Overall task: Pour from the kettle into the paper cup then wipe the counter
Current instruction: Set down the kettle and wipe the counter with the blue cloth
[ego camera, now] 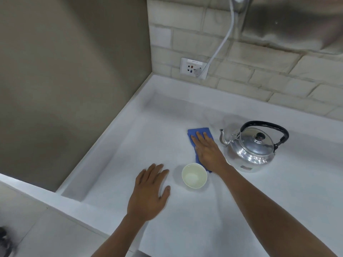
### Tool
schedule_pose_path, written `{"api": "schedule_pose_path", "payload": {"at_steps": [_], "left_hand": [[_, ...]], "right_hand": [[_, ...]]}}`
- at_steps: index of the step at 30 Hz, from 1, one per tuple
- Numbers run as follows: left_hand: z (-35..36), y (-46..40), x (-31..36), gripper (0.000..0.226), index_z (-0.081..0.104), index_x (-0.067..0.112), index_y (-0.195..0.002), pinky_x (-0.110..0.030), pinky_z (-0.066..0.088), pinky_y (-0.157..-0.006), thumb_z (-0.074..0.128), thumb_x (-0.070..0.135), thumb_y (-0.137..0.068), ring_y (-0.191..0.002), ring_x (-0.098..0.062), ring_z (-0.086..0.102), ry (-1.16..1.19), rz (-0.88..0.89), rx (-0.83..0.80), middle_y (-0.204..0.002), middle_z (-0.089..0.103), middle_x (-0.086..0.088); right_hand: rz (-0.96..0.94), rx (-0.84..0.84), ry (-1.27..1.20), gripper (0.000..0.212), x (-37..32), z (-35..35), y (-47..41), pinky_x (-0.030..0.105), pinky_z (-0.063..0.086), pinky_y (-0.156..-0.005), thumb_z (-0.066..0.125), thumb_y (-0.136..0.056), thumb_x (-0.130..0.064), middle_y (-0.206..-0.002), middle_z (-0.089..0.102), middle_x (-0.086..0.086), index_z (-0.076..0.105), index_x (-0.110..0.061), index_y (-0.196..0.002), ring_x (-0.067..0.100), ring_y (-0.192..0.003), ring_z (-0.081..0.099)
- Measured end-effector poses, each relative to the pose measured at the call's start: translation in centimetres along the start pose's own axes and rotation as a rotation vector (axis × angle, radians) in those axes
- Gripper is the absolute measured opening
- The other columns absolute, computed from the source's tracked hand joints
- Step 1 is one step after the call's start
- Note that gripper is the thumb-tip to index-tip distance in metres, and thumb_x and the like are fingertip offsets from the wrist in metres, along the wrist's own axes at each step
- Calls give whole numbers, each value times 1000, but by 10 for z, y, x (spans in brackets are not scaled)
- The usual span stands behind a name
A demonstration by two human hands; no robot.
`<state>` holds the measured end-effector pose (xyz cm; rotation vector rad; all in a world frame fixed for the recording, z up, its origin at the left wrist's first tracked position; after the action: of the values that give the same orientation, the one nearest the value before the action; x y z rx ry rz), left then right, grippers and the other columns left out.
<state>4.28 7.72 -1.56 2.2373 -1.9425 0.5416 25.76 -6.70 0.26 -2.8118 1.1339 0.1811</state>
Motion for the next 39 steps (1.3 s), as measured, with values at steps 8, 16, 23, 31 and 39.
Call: {"api": "schedule_pose_path", "payload": {"at_steps": [8, 16, 23, 31, 39], "left_hand": [[0, -1, 2, 54, 45, 29, -149, -42, 19, -124, 37, 53, -102, -154, -13, 20, 4, 9, -6, -162, 34, 8], [0, -1, 2, 61, 30, 27, -159, -49, 11, -125, 36, 54, -104, -157, -24, 4, -31, -9, -9, -170, 14, 2], [4, -2, 1, 66, 24, 30, -160, -54, 15, -124, 38, 59, -102, -157, -23, 6, -57, -16, -39, -170, 15, 3], [5, -1, 0, 66, 25, 31, -160, -53, 15, -124, 38, 60, -102, -157, -22, 8, -38, -19, -34, -170, 16, 5], [6, -2, -1, 66, 24, 31, -160, -53, 13, -124, 37, 61, -102, -157, -22, 6, -53, -25, -52, -170, 13, 5]], "right_hand": [[83, -22, -43, 52, 16, 3, -23, 39, 10, -123, 27, -107, -25, -164, 15, 7, 16, -13, -156, 28, -152, 10], [-158, -76, -54, 49, -15, 2, -30, 39, 11, -123, 34, -107, -23, -163, 14, 1, 23, -17, -155, 28, -152, 5], [-171, -87, -58, 50, -11, 7, -22, 31, 3, -123, 28, -108, -25, -163, 9, -7, 17, -24, -156, 18, -152, -1], [-106, -117, 7, 52, -28, 12, -54, 42, 9, -122, 26, -107, -29, -165, 7, -1, 14, -22, -157, 28, -152, -1], [-385, -143, 23, 51, -44, 18, -52, 34, 4, -124, 29, -107, -30, -164, 11, -5, 18, -23, -157, 21, -152, -1]]}}
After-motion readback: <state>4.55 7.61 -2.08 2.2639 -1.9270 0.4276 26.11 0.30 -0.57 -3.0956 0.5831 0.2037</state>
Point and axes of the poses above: each hand's wrist, its own y-axis away from the middle knuckle, its own z-axis out of the palm, x = y × z, the point moved 8 cm from there along -y, towards the middle knuckle
